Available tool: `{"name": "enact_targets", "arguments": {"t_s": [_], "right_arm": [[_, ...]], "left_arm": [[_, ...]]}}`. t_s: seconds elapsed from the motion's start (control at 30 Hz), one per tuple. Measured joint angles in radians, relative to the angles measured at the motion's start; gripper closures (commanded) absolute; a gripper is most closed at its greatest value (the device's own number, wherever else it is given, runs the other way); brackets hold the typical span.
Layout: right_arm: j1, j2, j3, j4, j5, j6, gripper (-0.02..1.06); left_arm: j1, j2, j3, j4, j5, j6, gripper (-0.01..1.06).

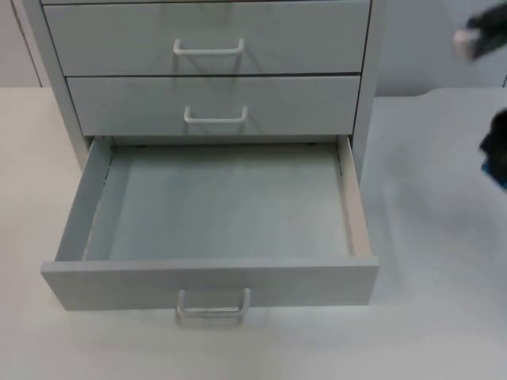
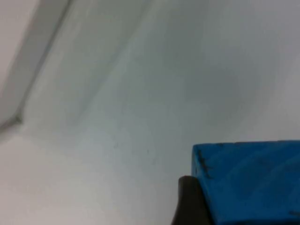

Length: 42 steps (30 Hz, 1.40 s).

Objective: Open the drawer with the left hand, place the block into the drawer with the right hand, then close the drawer with the left hand.

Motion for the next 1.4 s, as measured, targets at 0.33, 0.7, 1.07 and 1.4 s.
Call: {"name": "enact_targets", "arguments": {"t_s": [0.33,0.7,1.07,1.4], "right_arm": [[0.0,-0.205,0.0,0.179,-0.004,0.026,1.05],[0.228,-0.179,0.0,0.176,-0.088,0.131,1.05],[0.425,0.103,-0.13,-0.093,-0.204,0.452,1.05],[0.441,0.396,-0.302,-0.13,-0.274,0.529,1.05]], "left_arm": [[0.0,0.0,0.0,0.0,0.0,0.0,0.34],[0.0,0.0,0.0,0.0,0.0,0.0,0.34],[0.0,0.0,0.0,0.0,0.0,0.0,0.34],[0.0,0.0,0.0,0.0,0.0,0.0,0.34]]}}
